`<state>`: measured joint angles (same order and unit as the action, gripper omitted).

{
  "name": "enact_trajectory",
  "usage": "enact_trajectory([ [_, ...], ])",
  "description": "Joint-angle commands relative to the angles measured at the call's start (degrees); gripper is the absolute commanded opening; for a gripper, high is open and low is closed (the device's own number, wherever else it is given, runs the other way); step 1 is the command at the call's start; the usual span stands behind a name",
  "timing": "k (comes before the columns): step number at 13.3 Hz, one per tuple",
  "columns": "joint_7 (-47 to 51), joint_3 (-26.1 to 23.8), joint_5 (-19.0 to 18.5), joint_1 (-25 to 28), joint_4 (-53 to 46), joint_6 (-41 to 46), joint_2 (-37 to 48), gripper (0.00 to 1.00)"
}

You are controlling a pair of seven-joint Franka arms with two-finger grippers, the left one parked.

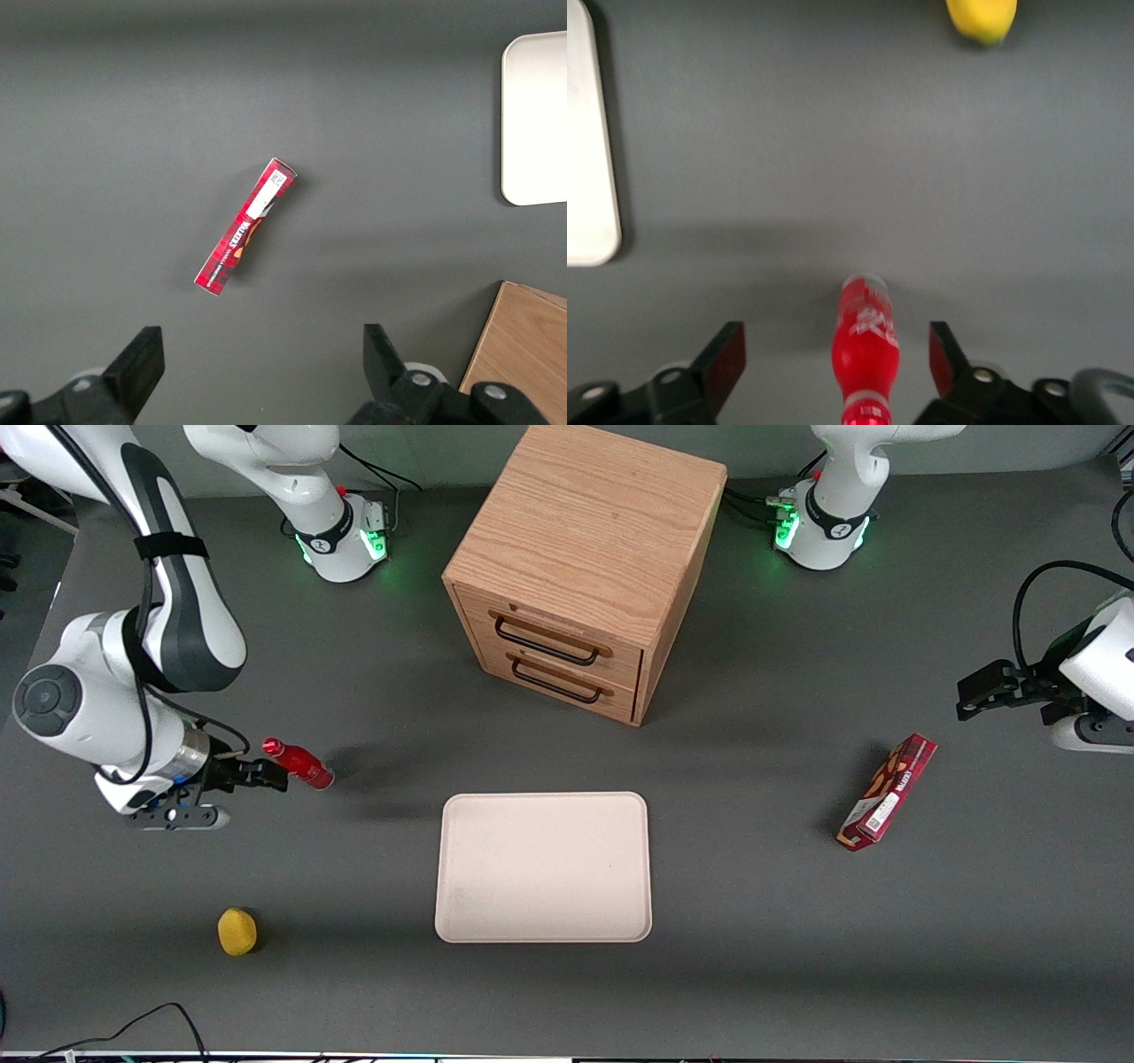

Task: Place coke bottle on tray
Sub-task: 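Move the open right gripper down over the red Coca-Cola bottle, then close the right gripper around the bottle's cap end and lift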

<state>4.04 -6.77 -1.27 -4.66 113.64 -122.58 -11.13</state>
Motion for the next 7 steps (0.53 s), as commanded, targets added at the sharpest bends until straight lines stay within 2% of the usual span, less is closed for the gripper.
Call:
enact_trajectory([
  [1, -1.93, -0.87, 0.22, -1.58, 10.26, -6.24, 6.02, 0.87],
  [4, -3.25, -1.05, 0.48, -2.37, 14.15, -8.91, 7.61, 0.85],
  [7, -3.34, -1.57, 4.25, -2.37, 14.68, -6.89, 9.1, 0.64],
])
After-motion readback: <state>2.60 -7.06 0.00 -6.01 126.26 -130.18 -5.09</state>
